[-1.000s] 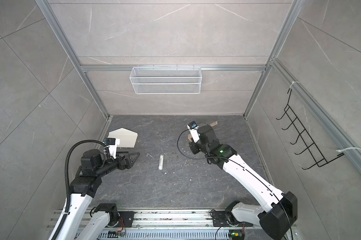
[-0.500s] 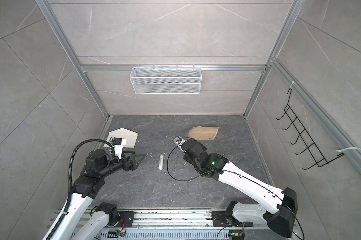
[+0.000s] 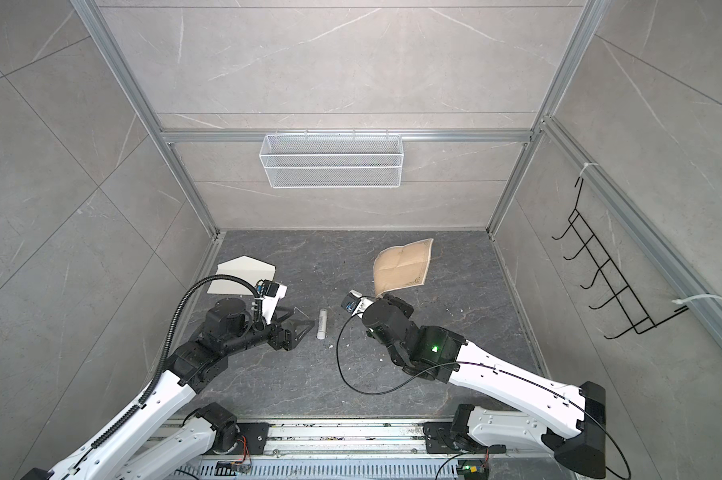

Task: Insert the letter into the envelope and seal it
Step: 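Carry the lifted letter with the right gripper toward the left gripper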

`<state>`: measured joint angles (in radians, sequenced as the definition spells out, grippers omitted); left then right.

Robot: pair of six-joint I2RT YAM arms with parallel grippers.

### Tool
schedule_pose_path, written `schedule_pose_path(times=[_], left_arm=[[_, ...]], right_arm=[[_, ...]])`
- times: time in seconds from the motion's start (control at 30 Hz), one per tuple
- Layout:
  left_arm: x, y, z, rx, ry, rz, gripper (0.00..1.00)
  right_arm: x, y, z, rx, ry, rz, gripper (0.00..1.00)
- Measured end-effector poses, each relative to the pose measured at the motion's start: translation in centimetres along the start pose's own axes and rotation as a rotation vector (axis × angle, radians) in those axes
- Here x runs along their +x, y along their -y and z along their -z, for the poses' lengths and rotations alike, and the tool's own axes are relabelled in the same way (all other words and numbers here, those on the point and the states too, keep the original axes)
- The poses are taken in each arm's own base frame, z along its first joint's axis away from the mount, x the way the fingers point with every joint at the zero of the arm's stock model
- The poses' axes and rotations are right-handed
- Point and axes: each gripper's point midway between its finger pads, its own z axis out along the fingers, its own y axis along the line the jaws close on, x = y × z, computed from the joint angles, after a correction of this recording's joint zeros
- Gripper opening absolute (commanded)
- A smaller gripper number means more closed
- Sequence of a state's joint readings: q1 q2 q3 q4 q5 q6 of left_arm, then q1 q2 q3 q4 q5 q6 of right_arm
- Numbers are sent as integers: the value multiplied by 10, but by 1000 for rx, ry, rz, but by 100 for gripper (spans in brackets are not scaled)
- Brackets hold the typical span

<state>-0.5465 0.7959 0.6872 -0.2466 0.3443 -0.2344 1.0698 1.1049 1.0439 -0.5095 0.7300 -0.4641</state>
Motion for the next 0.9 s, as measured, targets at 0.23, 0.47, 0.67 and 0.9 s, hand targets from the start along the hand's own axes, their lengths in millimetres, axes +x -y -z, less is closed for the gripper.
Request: schedule_pose_path(times=[0.23,0.47,0.67,0.9], left_arm=[[-6,7,-3,20,24,-107,93],[-1,8,-1,35,85,-292,97],[6,10,-4,67,132,-400,97],[-5,20,-6,111,196,-465,97]], right_arm=[[-2,-17,11,-43,16,33,0],[1,-12,28,-70,51,3,0],[3,-16,35,-108,76,-5,0],[10,-36,39,-218,75,34,0]])
